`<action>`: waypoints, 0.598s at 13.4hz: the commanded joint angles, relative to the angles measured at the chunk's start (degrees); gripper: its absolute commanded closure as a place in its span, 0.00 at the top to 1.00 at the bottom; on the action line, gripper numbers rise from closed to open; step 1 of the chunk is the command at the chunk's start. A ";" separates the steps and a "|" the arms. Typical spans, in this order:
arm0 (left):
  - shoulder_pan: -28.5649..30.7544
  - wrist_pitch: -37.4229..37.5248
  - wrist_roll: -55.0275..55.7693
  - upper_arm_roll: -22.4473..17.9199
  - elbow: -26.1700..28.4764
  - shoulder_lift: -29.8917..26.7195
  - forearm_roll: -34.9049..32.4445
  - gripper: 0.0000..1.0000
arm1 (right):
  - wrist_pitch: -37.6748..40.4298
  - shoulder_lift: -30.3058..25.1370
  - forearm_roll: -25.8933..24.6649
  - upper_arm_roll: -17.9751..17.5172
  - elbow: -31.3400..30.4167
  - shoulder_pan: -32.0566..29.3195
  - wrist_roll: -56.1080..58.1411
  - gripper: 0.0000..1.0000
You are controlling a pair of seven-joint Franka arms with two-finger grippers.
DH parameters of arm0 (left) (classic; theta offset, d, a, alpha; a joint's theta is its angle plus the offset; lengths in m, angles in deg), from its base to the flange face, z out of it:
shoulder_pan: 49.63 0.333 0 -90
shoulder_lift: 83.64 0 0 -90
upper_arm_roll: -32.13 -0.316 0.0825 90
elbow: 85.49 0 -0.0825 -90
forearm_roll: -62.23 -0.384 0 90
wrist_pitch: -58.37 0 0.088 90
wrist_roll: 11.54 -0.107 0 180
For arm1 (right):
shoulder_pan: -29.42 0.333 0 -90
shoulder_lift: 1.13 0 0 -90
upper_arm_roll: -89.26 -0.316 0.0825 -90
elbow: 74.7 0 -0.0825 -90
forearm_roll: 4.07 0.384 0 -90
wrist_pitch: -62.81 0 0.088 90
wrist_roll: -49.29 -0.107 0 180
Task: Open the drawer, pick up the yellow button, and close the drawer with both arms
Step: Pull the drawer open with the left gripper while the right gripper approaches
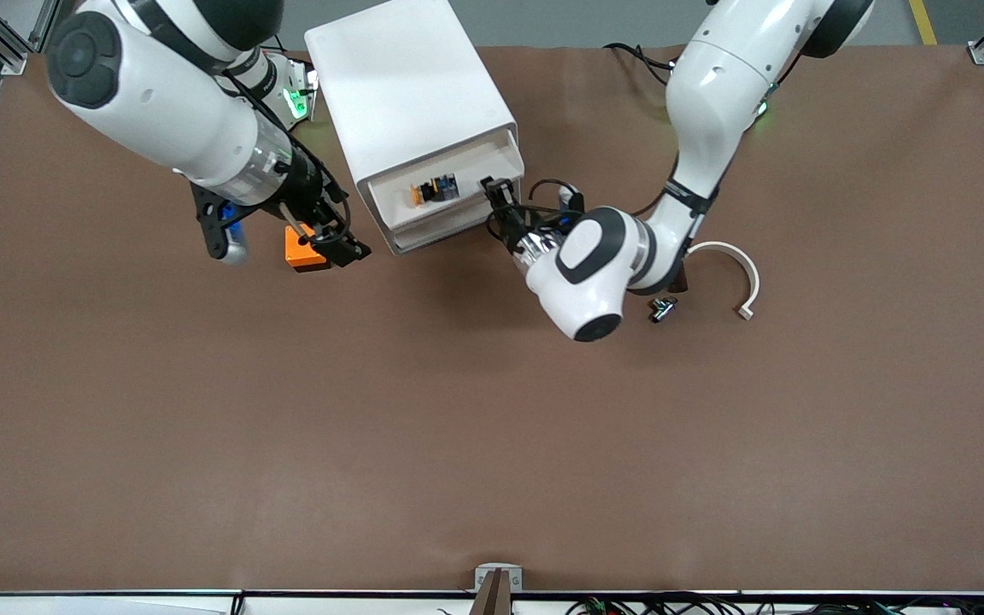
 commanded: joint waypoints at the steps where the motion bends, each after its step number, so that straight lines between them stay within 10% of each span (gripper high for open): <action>1: 3.25 0.01 -3.61 -0.65 -2.69 0.68 -1.48 0.00 | -0.13 0.76 -0.33 0.57 0.03 2.73 -2.18 0.98; 5: 5.55 -0.43 -7.93 -0.65 -2.87 0.59 -1.12 0.08 | -3.37 1.99 -5.08 0.49 -0.41 6.25 -6.23 0.96; 8: 6.51 -0.78 -10.12 -0.65 -3.13 0.76 -1.12 0.42 | -7.33 3.30 -6.13 0.57 -1.73 9.06 -8.24 0.97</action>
